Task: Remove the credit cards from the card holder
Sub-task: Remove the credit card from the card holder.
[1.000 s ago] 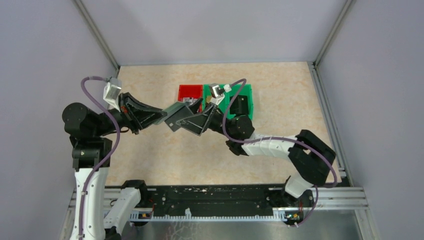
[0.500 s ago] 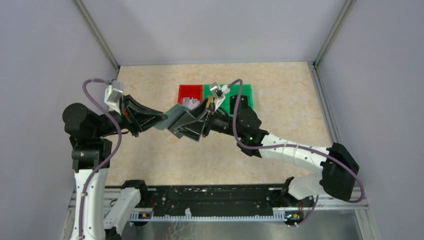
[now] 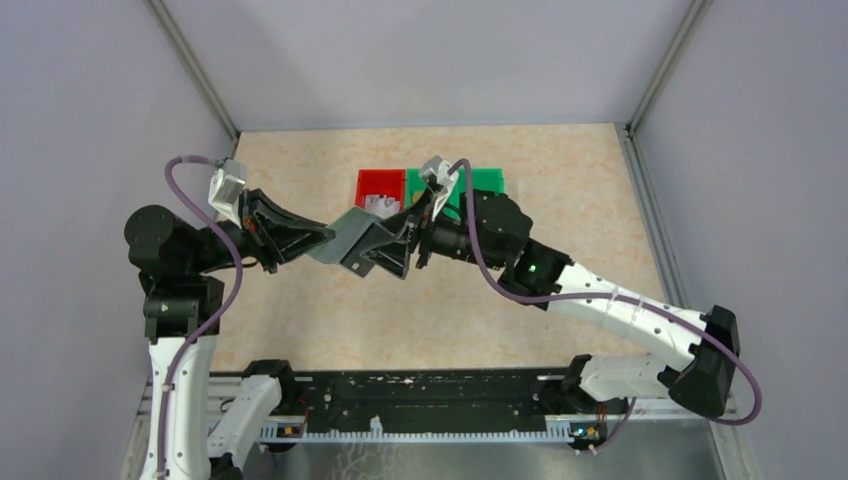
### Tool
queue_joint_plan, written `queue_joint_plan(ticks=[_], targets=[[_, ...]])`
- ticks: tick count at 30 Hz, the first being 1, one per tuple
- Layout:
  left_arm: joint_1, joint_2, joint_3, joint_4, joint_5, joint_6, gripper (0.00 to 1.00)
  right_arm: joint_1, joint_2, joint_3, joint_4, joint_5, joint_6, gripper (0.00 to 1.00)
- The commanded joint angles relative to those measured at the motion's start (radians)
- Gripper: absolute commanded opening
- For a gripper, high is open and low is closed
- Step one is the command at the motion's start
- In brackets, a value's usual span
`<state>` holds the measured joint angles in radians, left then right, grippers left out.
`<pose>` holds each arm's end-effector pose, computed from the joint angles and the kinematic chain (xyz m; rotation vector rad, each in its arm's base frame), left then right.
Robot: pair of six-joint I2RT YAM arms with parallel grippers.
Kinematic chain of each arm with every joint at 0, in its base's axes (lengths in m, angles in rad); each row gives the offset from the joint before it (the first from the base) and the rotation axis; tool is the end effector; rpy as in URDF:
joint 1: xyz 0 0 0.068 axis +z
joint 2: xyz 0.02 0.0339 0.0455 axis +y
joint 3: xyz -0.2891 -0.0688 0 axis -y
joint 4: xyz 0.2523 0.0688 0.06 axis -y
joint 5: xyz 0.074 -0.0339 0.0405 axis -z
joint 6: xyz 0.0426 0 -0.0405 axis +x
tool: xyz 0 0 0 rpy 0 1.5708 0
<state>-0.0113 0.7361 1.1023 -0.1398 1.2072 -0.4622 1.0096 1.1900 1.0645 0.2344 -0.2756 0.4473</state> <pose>0.1063 -0.0410 0.4740 0.7555 1.4218 -1.1743 0.1417 0.2472 0.4223 -0.6845 1.4747 1.3592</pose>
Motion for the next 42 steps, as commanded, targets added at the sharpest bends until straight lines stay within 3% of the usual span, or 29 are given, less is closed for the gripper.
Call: queue_joint_plan(ticks=[1,5,12,15,18,20,25,26,29,30,35,39,42], targets=[[-0.005,0.003,0.036,0.043,0.040,-0.020,0.00,-0.006,-0.035,0.125,-0.190,0.073,-0.224,0.81],[-0.005,0.004,0.034,0.058,0.063,-0.039,0.00,-0.005,-0.030,0.177,-0.233,0.052,-0.358,0.98],[-0.005,0.005,0.032,0.103,0.109,-0.077,0.00,-0.005,0.024,0.235,-0.218,-0.170,-0.493,0.98],[-0.005,0.005,0.027,0.127,0.144,-0.097,0.00,-0.006,0.075,0.284,-0.223,-0.279,-0.487,0.92],[-0.005,0.003,0.021,0.132,0.178,-0.103,0.00,-0.006,0.118,0.322,-0.203,-0.381,-0.464,0.81],[-0.006,0.004,0.019,0.132,0.192,-0.095,0.00,-0.006,0.158,0.358,-0.209,-0.430,-0.455,0.68],[-0.004,-0.001,0.013,0.132,0.200,-0.072,0.00,-0.008,0.227,0.457,-0.298,-0.504,-0.416,0.04],[-0.005,-0.002,0.011,0.124,0.190,-0.059,0.04,-0.012,0.231,0.467,-0.303,-0.505,-0.408,0.00],[-0.005,-0.001,0.018,0.025,0.115,0.028,0.79,-0.045,0.221,0.455,-0.203,-0.483,-0.310,0.00],[-0.004,-0.001,0.018,-0.012,0.079,0.057,0.95,-0.067,0.208,0.429,-0.131,-0.478,-0.240,0.00],[-0.005,-0.020,-0.019,-0.063,-0.132,0.075,0.99,-0.136,0.116,0.227,0.320,-0.348,0.090,0.00],[-0.005,-0.092,-0.152,0.144,-0.203,-0.113,0.99,-0.137,0.110,0.121,0.575,-0.236,0.301,0.00],[-0.005,-0.137,-0.249,0.307,-0.181,-0.246,0.99,-0.137,0.140,0.062,0.745,-0.185,0.468,0.00]])
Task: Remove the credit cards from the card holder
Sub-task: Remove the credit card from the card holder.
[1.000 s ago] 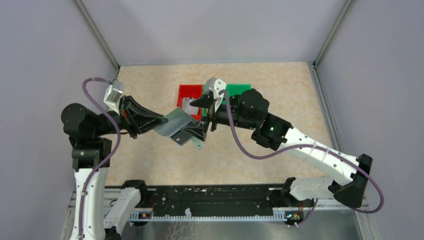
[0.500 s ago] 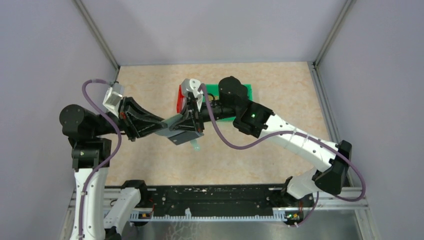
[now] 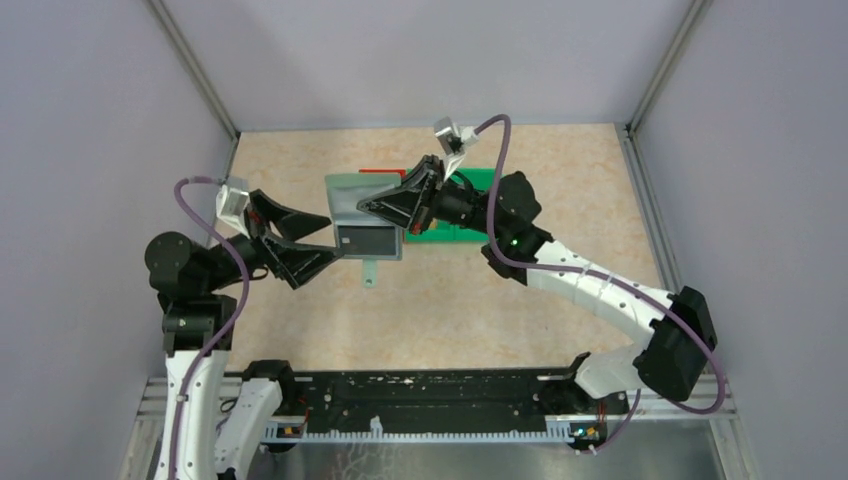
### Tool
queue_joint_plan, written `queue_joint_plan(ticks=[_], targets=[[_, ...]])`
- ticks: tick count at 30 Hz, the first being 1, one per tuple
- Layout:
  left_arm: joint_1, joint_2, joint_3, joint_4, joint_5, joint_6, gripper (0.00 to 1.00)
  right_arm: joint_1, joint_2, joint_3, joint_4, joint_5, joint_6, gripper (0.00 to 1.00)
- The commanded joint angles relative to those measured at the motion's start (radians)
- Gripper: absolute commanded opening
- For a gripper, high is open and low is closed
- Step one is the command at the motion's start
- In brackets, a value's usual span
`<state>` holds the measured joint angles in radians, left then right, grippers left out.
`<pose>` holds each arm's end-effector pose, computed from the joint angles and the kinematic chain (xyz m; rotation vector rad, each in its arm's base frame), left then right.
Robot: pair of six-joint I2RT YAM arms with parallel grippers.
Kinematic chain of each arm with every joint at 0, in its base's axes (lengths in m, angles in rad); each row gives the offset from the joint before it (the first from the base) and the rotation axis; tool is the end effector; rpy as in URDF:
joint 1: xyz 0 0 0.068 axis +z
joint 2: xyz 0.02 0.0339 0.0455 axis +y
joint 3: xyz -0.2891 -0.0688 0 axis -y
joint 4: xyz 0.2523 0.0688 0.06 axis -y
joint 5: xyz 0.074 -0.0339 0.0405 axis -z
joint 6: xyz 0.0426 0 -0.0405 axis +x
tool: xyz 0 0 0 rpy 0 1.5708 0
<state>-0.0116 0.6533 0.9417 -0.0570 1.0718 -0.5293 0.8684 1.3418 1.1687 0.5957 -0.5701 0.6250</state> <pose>0.1067 -0.0386 0.4401 0.5889 1.4547 -1.1421 0.1849 0.2541 0.4558 -0.7237 1.1881 1.6033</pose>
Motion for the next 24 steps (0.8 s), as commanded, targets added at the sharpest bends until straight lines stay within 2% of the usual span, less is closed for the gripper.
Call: queue_joint_plan(ticks=[1,6,12,19,24], targets=[[-0.004,-0.056,-0.100,0.237,-0.027,-0.200,0.99,0.009,-0.001,-0.058,0.437,0.124,0.327,0.00],[-0.005,-0.073,-0.146,0.273,0.039,-0.234,0.97,0.040,0.057,-0.091,0.609,0.208,0.450,0.00],[-0.005,-0.093,-0.184,0.407,0.099,-0.343,0.91,0.105,0.108,-0.064,0.618,0.263,0.432,0.00],[-0.005,-0.092,-0.192,0.574,0.229,-0.418,0.70,0.116,0.163,-0.084,0.711,0.303,0.506,0.00],[-0.005,-0.101,-0.204,0.634,0.299,-0.433,0.65,0.116,0.169,-0.088,0.734,0.317,0.537,0.00]])
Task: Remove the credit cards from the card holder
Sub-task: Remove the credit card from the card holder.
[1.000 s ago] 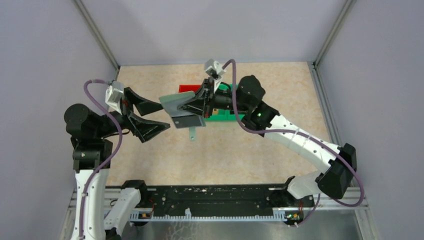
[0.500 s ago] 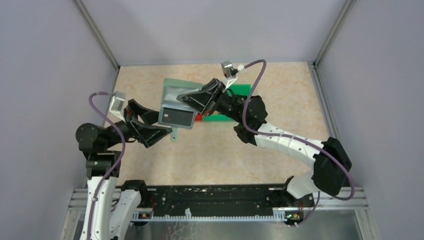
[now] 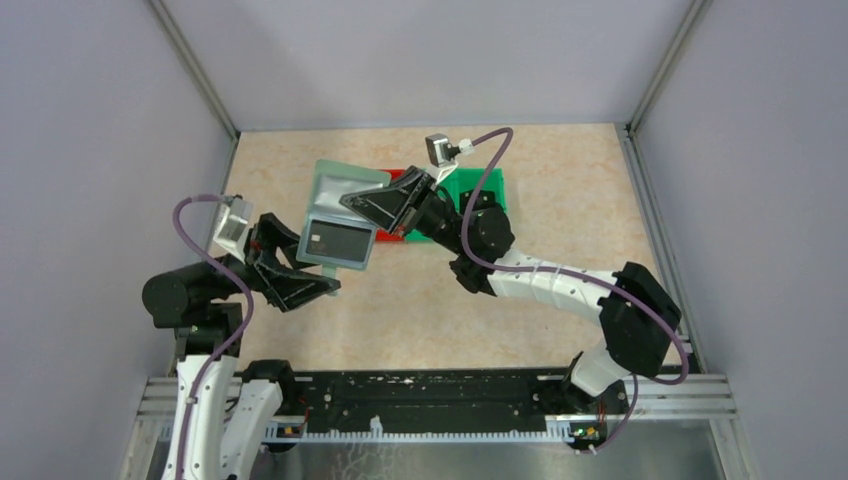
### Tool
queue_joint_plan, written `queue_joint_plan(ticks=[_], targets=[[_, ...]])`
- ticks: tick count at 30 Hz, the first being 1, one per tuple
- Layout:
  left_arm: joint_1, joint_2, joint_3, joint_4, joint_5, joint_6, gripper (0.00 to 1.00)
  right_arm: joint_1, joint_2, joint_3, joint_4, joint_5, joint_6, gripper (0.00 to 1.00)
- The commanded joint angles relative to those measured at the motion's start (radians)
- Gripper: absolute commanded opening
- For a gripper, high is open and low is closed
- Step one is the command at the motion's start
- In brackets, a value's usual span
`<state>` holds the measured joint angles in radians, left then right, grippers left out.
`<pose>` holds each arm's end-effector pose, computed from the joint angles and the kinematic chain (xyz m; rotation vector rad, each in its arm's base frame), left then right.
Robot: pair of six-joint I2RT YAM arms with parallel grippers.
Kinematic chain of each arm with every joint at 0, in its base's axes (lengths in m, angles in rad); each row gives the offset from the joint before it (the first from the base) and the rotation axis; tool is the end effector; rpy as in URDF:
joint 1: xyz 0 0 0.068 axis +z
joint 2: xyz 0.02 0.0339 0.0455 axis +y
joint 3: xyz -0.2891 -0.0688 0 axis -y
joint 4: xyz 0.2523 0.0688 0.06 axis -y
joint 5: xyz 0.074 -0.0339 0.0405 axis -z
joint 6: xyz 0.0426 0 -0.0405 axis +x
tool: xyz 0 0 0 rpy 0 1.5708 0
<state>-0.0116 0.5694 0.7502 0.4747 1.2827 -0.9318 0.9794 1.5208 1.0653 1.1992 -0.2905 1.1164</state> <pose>0.0817 -0.0418 0.4262 0.7760 1.3318 -1.3476 0.1811 0.2916 0.4229 -0.2654 1.0255 2.0573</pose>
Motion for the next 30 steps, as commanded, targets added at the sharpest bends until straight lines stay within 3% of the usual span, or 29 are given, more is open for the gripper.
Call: queue_joint_plan(ticks=[1,3,6,7,18,25,30], targets=[[-0.006,-0.020,-0.014,0.105,0.092,-0.030,0.64,0.006,-0.008,0.018,0.137,0.039,0.059,0.00],[-0.004,-0.023,-0.015,0.107,0.084,-0.022,0.61,0.005,-0.002,0.023,0.146,0.039,0.077,0.00],[-0.005,-0.017,0.005,0.043,0.021,0.033,0.35,0.011,0.003,0.025,0.155,0.033,0.082,0.00],[-0.005,-0.012,0.015,0.014,0.002,0.049,0.32,0.015,0.003,0.020,0.156,0.033,0.082,0.00],[-0.005,-0.004,0.022,0.093,0.047,-0.034,0.41,0.026,0.010,0.002,0.183,0.038,0.091,0.00],[-0.005,-0.001,0.027,0.084,0.035,-0.018,0.31,0.036,0.023,0.004,0.192,0.032,0.094,0.00],[-0.005,0.009,0.029,0.098,0.022,-0.038,0.35,0.044,0.024,-0.019,0.220,0.040,0.097,0.00]])
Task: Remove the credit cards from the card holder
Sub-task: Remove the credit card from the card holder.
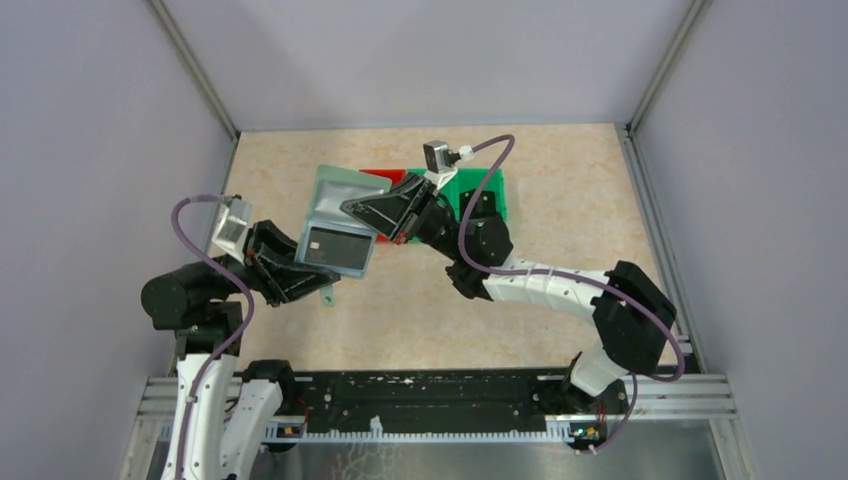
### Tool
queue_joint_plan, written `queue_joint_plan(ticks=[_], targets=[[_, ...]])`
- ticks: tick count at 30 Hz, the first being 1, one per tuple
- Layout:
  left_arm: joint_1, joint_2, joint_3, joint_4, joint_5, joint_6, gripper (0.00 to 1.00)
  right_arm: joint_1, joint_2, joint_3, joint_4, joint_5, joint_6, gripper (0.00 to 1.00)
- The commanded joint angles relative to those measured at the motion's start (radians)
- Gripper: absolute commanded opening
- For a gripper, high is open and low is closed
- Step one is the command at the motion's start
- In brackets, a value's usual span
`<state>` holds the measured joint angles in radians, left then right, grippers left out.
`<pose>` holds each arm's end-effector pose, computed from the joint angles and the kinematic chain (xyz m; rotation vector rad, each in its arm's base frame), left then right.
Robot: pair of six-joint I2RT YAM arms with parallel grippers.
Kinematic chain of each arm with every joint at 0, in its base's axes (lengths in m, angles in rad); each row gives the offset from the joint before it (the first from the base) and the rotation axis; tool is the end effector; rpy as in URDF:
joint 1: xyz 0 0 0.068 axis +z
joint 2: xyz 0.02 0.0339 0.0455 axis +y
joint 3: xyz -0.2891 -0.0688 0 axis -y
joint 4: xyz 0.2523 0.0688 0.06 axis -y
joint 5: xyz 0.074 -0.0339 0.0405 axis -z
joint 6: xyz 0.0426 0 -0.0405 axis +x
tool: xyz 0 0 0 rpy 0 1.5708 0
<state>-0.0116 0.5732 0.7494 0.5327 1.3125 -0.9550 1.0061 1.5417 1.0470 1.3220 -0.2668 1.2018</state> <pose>0.0789 -0.0421 0.4288 0.8238 1.3114 -1.3437 0.1725 0.2933 0.4202 -0.2259 0.9492 2.1689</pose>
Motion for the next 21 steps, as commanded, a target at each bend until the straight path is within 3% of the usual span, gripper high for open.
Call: queue_joint_plan(ticks=[1,3,7,11,14,17,21], targets=[[-0.005,0.007,0.031,0.036,-0.012,-0.014,0.35,0.019,0.005,-0.003,0.104,0.017,0.016,0.00],[-0.006,0.007,0.030,0.028,-0.020,-0.003,0.32,0.021,0.008,-0.006,0.117,0.018,0.021,0.00],[-0.005,0.009,0.042,-0.026,-0.032,0.055,0.03,0.025,0.009,-0.020,0.143,0.025,0.033,0.00],[-0.005,0.010,0.072,-0.118,-0.017,0.165,0.00,0.024,0.001,-0.029,0.135,0.015,0.038,0.00],[-0.005,0.014,0.120,-0.293,0.005,0.350,0.00,-0.001,-0.034,-0.058,0.099,-0.003,0.036,0.27],[-0.005,0.035,0.187,-0.572,0.014,0.606,0.00,-0.078,-0.108,-0.093,-0.034,-0.056,0.038,0.51],[-0.005,0.110,0.287,-0.970,-0.033,0.953,0.00,-0.233,-0.241,-0.117,-0.306,-0.222,-0.032,0.61]])
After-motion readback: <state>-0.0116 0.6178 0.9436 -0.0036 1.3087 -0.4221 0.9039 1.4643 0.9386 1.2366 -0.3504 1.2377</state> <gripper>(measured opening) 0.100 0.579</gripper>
